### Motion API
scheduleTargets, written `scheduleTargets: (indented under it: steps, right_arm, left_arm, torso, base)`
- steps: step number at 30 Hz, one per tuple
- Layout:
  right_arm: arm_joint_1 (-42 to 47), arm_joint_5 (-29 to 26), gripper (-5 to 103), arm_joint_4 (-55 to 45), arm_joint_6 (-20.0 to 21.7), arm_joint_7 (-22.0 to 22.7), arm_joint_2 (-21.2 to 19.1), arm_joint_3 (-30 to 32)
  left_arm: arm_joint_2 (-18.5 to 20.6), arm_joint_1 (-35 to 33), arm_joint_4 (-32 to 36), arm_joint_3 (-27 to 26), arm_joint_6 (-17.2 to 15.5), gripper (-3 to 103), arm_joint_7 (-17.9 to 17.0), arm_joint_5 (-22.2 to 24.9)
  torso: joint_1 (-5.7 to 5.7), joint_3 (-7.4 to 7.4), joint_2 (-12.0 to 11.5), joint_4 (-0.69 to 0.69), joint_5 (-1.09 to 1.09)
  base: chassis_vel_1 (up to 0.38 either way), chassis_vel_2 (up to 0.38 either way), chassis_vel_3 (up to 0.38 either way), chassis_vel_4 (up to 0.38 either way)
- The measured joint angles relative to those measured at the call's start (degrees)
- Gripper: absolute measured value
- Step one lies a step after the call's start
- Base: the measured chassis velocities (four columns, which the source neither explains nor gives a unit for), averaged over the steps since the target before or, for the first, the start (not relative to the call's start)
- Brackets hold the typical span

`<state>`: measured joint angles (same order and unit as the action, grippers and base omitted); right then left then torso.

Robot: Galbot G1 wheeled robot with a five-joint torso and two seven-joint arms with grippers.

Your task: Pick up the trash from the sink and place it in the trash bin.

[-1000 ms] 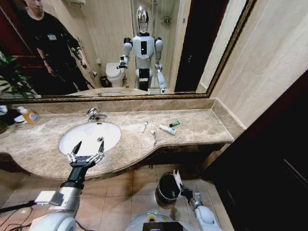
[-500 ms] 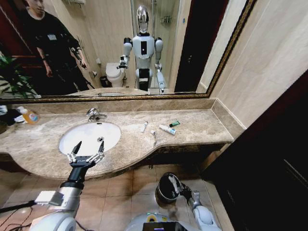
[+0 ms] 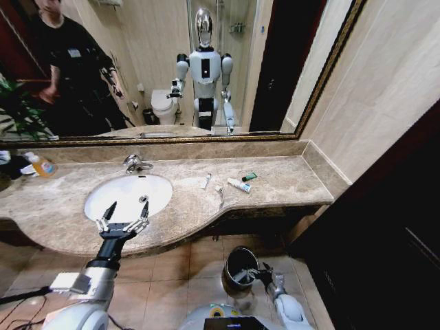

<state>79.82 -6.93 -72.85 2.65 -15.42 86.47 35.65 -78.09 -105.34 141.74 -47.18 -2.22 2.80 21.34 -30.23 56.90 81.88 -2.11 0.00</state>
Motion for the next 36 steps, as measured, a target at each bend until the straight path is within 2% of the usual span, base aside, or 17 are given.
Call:
scheduleTargets:
  steps: [7, 12, 15, 24, 26, 28, 31, 36]
  right_arm:
    - [-1.21, -3.14, 100, -0.46, 1.79, 0.00, -1.25, 0.01]
    - [-0.20, -6.17, 100, -5.50, 2.33, -1.76, -3.31, -0.35]
    - [0.55, -6.18, 100, -7.91, 1.68, -2.55, -3.94, -0.29]
    - [1.11, -5.29, 100, -12.26, -5.97, -2.00, -3.00, 0.29]
    - [2.82, -5.49, 100, -15.92, -7.86, -2.06, -2.89, 0.84]
    - [3.94, -5.77, 100, -18.24, -7.73, -1.86, -2.96, 1.18]
    - [9.51, -8.64, 100, -29.19, -2.52, -1.03, -4.34, 3.00]
    - [14.21, -10.58, 100, -38.35, 0.30, 0.14, -5.64, 4.23]
  left_arm:
    - [0.00, 0.00, 0.00, 0.00, 0.00, 100, 0.00, 0.00]
    - [0.00, 0.00, 0.00, 0.00, 0.00, 100, 0.00, 0.00]
    - [0.00, 0.00, 0.00, 0.00, 0.00, 100, 0.00, 0.00]
    - [0.00, 0.00, 0.00, 0.00, 0.00, 100, 0.00, 0.00]
    - [0.00, 0.00, 0.00, 0.00, 0.00, 100, 0.00, 0.00]
    - [0.00, 0.00, 0.00, 0.00, 0.00, 100, 0.00, 0.00]
    - [0.00, 0.00, 0.00, 0.00, 0.00, 100, 0.01, 0.00]
    - [0.00, 0.00, 0.00, 0.00, 0.00, 100, 0.00, 0.00]
  torso:
    - [0.00, 0.00, 0.00, 0.00, 0.01]
    - [0.00, 0.00, 0.00, 0.00, 0.00]
    - [0.00, 0.00, 0.00, 0.00, 0.00]
    - [0.00, 0.00, 0.00, 0.00, 0.01]
    - [0.00, 0.00, 0.00, -0.01, 0.01]
    - [0.00, 0.00, 0.00, -0.01, 0.02]
    - [0.01, 0.00, 0.01, 0.01, -0.02]
    - [0.01, 0.00, 0.01, 0.01, 0.01]
  base:
    - [0.000, 0.000, 0.000, 0.000]
    - [0.000, 0.000, 0.000, 0.000]
    - [0.000, 0.000, 0.000, 0.000]
    - [0.000, 0.000, 0.000, 0.000]
    - [0.000, 0.000, 0.000, 0.000]
    - [0.000, 0.000, 0.000, 0.000]
    - [0.000, 0.000, 0.000, 0.000]
    - [0.000, 0.000, 0.000, 0.000]
